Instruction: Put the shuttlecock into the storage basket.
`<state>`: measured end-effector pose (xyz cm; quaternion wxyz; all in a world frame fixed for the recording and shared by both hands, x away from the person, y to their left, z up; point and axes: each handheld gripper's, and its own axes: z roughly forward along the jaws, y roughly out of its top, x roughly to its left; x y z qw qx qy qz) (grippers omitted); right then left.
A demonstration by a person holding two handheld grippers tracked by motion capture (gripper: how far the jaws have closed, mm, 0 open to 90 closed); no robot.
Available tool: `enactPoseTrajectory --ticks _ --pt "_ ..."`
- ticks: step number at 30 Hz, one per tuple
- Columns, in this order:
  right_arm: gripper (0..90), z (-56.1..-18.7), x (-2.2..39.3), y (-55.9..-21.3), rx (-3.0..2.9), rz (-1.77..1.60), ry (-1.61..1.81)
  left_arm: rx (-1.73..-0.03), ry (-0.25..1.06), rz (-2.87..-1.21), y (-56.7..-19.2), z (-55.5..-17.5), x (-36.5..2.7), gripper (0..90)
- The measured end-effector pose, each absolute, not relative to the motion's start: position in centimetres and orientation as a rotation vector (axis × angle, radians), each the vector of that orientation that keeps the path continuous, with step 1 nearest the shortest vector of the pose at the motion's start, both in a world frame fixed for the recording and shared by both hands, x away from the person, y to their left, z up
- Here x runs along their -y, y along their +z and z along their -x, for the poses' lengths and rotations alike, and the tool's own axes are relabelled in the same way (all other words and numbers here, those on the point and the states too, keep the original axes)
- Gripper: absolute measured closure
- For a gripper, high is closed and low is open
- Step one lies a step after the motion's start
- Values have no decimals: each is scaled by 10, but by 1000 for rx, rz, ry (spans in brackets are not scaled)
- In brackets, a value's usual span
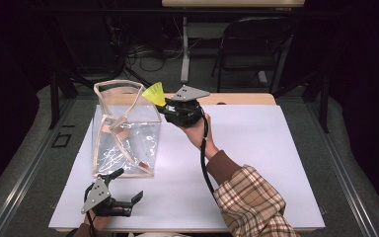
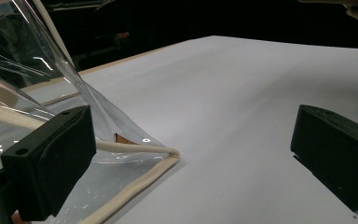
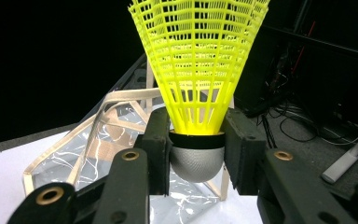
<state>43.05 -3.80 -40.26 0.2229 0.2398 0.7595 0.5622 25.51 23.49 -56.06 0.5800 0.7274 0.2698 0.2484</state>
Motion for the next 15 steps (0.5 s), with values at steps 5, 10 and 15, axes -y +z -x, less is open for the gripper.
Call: enactPoseTrajectory --ticks 5,10,15 --pt "649 -433 35 -401 -2100 -659 1552 -632 579 -1699 -561 -255 -235 0" --pt "649 -436 32 -399 -2101 -666 1555 -633 579 -1699 -561 -255 -235 0" --pt "649 -439 30 -396 -2103 -664 1554 -631 579 -1699 -561 -255 -235 0"
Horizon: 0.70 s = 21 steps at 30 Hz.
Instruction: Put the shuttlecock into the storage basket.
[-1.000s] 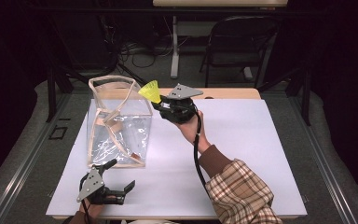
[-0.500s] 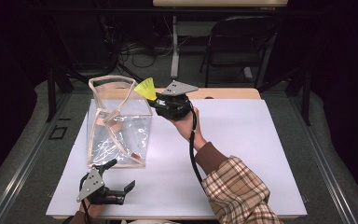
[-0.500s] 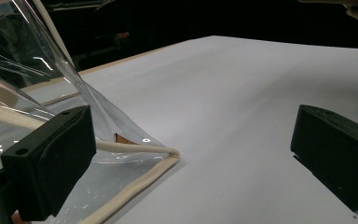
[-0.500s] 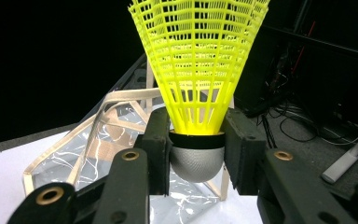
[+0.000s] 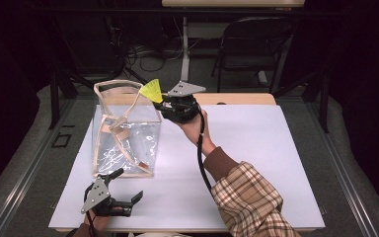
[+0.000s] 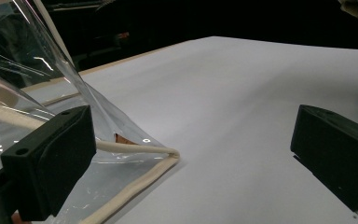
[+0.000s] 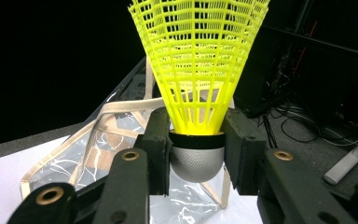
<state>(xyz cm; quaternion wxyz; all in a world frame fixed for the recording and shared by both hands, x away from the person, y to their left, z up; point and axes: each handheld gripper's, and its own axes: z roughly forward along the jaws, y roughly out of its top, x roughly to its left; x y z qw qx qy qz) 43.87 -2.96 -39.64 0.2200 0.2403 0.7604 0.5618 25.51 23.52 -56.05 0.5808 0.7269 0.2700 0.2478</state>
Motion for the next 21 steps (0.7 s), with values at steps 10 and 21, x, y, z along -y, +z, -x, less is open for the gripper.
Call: enactPoseTrajectory --ticks 10,21 --pt "648 -442 24 -393 -2105 -662 1550 -631 579 -1697 -560 -255 -235 0" --pt "648 -447 19 -390 -2113 -660 1541 -632 578 -1695 -560 -255 -235 0"
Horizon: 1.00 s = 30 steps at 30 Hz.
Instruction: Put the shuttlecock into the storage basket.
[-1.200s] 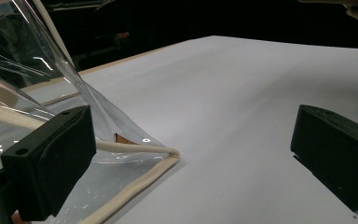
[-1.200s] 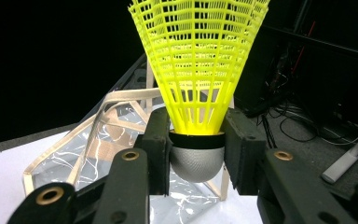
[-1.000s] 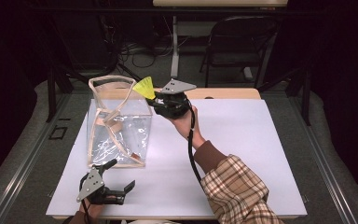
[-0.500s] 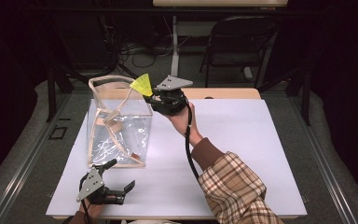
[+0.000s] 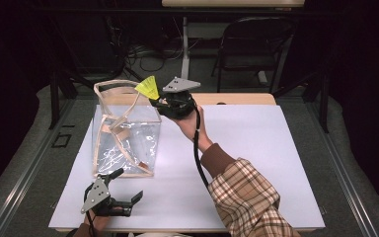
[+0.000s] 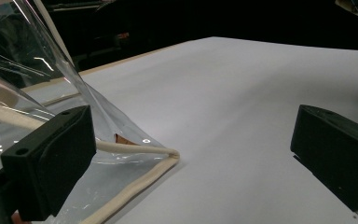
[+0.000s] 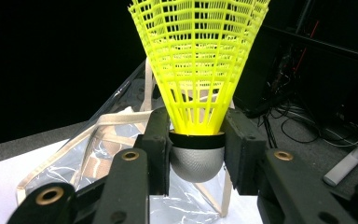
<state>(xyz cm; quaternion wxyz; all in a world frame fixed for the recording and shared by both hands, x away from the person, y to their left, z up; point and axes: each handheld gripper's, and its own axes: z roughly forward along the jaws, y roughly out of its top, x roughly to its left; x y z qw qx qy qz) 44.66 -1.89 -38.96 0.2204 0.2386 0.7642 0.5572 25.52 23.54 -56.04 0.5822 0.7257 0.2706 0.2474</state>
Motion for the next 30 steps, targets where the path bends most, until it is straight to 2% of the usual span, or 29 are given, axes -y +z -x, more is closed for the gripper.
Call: enactPoseTrajectory --ticks 30 --pt "648 -457 -4 -378 -2139 -637 1517 -631 577 -1691 -560 -255 -236 0"
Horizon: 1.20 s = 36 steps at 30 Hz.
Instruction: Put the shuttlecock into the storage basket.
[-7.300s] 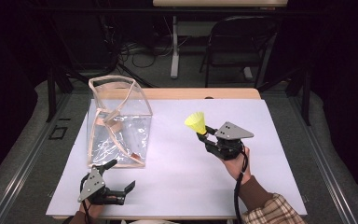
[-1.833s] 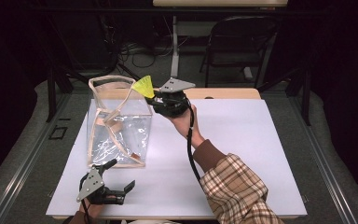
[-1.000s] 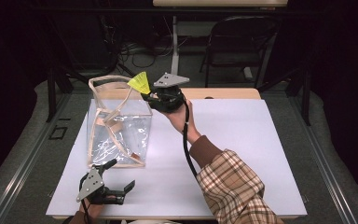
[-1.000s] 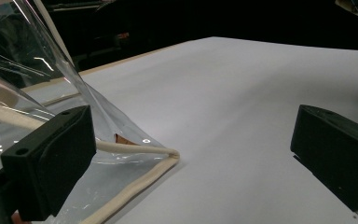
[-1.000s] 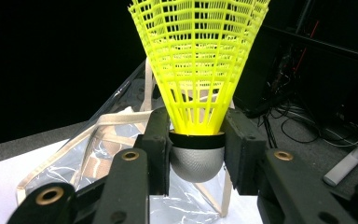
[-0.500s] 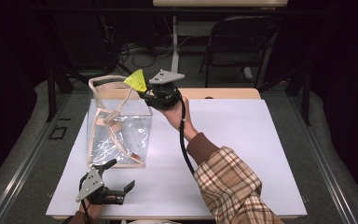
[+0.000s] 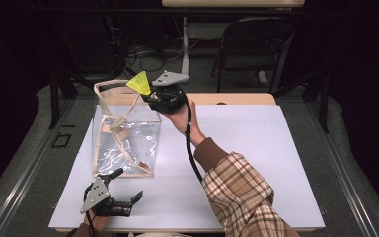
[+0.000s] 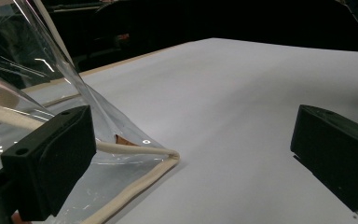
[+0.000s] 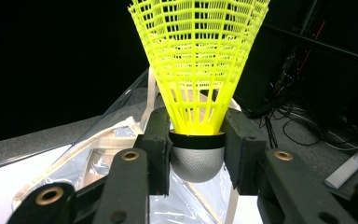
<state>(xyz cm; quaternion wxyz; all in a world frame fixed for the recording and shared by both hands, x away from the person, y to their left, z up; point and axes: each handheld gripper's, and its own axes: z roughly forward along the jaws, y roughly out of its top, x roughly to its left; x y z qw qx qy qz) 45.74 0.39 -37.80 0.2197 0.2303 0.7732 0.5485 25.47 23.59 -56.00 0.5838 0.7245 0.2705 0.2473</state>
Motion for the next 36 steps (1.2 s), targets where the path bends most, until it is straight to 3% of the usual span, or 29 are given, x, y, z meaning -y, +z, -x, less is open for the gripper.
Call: enactPoseTrajectory --ticks 36 --pt "647 -475 -41 -369 -2193 -617 1504 -630 568 -1683 -560 -255 -237 0"
